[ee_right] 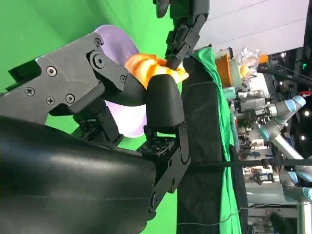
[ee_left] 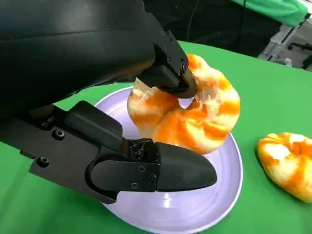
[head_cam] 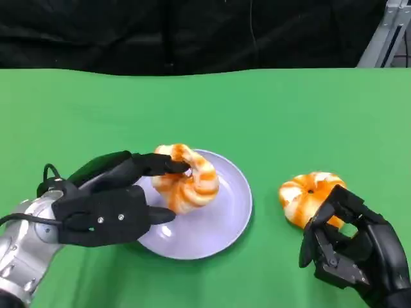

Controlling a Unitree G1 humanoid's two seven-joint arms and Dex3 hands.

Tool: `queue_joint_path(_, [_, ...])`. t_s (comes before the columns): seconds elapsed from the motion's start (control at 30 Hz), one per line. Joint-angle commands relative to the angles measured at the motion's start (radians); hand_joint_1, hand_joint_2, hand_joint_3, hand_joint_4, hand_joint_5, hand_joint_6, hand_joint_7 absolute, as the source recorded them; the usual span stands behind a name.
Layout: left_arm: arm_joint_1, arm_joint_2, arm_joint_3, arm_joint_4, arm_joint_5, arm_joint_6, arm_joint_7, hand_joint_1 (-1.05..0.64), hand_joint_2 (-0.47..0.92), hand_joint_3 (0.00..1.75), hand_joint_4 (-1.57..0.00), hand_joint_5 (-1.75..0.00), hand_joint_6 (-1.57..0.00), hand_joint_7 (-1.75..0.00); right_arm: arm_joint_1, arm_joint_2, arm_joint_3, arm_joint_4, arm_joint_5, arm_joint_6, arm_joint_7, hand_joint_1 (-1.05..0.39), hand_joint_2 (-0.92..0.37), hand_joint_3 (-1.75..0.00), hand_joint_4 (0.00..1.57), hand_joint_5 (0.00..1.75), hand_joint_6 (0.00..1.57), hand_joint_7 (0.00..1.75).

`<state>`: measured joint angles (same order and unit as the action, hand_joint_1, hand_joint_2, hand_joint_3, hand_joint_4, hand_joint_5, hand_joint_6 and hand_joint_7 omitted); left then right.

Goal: Grasp the bread from the table and place it into the plate.

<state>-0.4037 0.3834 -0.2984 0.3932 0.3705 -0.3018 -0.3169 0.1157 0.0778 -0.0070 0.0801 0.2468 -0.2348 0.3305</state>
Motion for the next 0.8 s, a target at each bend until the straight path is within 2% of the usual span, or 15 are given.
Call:
queue_joint_path(0.03, [-0.025, 0.031, -0.015, -0.020, 0.033, 0.009, -0.035, -1.05, 0.92, 0.55, -0.03, -0.01, -0.44, -0.01, -0.006, -0.010, -0.007, -0.002, 0.008, -0.003, -0.003, -0.14, -0.58, -1.13, 0.82, 1.75, 0.60, 1.75])
queue_joint_path(0.2, [-0.038, 0.038, -0.021, -0.043, 0.087, 0.002, -0.018, -1.05, 0.92, 0.55, -0.08, -0.03, -0.57, -0.06, -0.012, -0.009, -0.008, 0.008, 0.010, -0.011, 0.000, -0.14, -0.58, -1.14, 0.82, 1.75, 0.60, 1.75])
queue_joint_path(0.33, [-0.031, 0.035, -0.012, -0.054, 0.113, -0.022, 0.024, -1.05, 0.92, 0.54, -0.18, -0.04, -0.82, -0.07, -0.012, -0.007, -0.007, 0.011, 0.004, -0.014, -0.004, -0.14, -0.58, -1.13, 0.82, 1.75, 0.60, 1.75])
queue_joint_path(0.5, [0.020, 0.013, 0.034, -0.128, 0.081, 0.010, 0.067, -1.05, 0.92, 0.54, -0.29, -0.08, -0.78, -0.01, -0.006, -0.006, -0.003, 0.003, 0.002, -0.008, -0.007, -0.14, -0.58, -1.13, 0.82, 1.75, 0.60, 1.75])
queue_joint_path(0.53, [0.032, 0.003, 0.047, -0.147, 0.070, 0.027, 0.073, -0.95, 0.92, 0.49, -0.40, -0.09, -0.77, 0.00, -0.005, -0.006, -0.003, 0.001, 0.003, -0.006, -0.008, -0.14, -0.58, -1.13, 0.82, 1.75, 0.60, 1.75])
queue_joint_path(0.57, [0.048, -0.016, 0.069, -0.162, 0.041, 0.030, 0.091, -0.91, 0.92, 0.47, -0.44, -0.09, -0.77, 0.00, -0.005, -0.006, -0.004, 0.000, 0.005, -0.003, -0.008, -0.14, -0.58, -1.13, 0.82, 1.75, 0.59, 1.75])
queue_joint_path(0.6, [0.063, -0.036, 0.093, -0.170, -0.002, 0.026, 0.100, -0.70, 0.92, 0.39, -0.55, -0.11, -0.81, -0.02, -0.005, -0.007, -0.004, -0.001, 0.006, -0.001, -0.008, -0.14, -0.58, -1.13, 0.82, 1.75, 0.60, 1.75])
queue_joint_path(0.63, [0.073, -0.052, 0.114, -0.171, -0.048, 0.019, 0.099, -0.42, 0.92, 0.31, -0.70, -0.15, -0.86, -0.03, -0.005, -0.008, -0.004, -0.001, 0.006, -0.001, -0.007, -0.14, -0.58, -1.12, 0.81, 1.75, 0.60, 1.75])
queue_joint_path(0.7, [0.098, -0.077, 0.158, -0.183, -0.146, 0.029, 0.077, -0.12, 0.92, 0.33, -0.87, -0.23, -0.93, -0.05, -0.005, -0.008, -0.004, 0.001, 0.006, -0.007, -0.007, -0.14, -0.59, -1.12, 0.81, 1.75, 0.59, 1.75])
queue_joint_path(0.8, [0.130, -0.096, 0.201, -0.208, -0.254, 0.064, 0.041, 0.02, 0.92, 0.43, -0.95, -0.34, -0.99, -0.06, -0.005, -0.006, -0.003, 0.000, 0.009, -0.006, -0.007, -0.14, -0.59, -1.11, 0.80, 1.75, 0.59, 1.75])
